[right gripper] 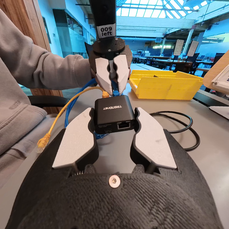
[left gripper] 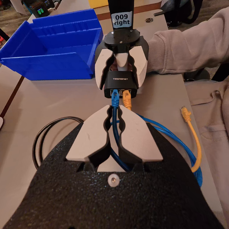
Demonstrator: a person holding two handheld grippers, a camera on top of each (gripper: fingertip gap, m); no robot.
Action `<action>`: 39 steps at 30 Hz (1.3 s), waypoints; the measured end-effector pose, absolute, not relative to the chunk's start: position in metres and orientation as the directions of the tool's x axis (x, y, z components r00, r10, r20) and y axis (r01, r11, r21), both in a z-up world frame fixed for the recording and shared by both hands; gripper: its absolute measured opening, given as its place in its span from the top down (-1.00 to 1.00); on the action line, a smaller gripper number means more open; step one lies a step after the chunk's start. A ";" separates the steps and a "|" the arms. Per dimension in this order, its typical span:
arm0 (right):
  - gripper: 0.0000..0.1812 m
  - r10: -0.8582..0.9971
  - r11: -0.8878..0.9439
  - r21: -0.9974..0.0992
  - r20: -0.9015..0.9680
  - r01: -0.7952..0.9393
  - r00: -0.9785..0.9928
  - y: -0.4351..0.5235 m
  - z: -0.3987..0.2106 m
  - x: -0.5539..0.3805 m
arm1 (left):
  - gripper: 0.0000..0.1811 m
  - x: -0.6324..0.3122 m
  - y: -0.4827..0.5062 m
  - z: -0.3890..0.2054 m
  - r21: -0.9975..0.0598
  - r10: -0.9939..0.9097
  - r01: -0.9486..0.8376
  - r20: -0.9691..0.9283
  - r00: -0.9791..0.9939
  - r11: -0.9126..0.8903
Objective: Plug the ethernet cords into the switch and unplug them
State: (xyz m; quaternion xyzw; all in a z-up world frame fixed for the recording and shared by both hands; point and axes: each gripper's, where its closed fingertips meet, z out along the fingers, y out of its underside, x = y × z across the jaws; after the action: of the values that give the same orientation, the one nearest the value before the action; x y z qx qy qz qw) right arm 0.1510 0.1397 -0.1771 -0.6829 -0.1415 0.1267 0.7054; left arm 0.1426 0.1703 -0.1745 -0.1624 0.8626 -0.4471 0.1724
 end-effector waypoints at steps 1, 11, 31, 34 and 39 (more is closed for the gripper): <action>0.30 0.370 0.042 -0.999 0.022 0.007 0.929 0.139 -0.176 0.152 | 0.91 0.144 0.169 -0.172 -0.836 -0.439 -0.126 -0.147 -0.886 0.535; 0.31 0.321 0.028 -0.999 0.039 0.031 0.946 0.148 -0.178 0.156 | 0.65 0.156 0.192 -0.164 -0.823 -0.518 -0.136 -0.210 -0.829 0.552; 0.31 -0.053 0.080 -0.991 0.103 0.107 0.993 0.165 -0.170 0.185 | 0.69 0.159 0.167 -0.171 -0.391 -0.336 -0.524 0.920 -0.203 -0.757; 0.31 -0.025 0.069 -0.989 0.132 0.133 0.991 0.172 -0.172 0.173 | 0.59 0.164 0.159 -0.170 -0.403 -0.339 -0.531 0.915 -0.217 -0.745; 0.31 -0.008 0.075 -0.989 0.127 0.127 0.992 0.177 -0.169 0.166 | 0.74 0.165 0.159 -0.174 -0.389 -0.330 -0.586 0.920 -0.211 -0.711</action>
State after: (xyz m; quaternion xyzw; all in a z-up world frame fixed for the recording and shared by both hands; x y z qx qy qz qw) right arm 0.1665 0.1768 -0.1690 -0.6785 -0.0438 -0.0461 0.7318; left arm 0.1653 0.1587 -0.1744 -0.6212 0.3686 -0.6853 -0.0932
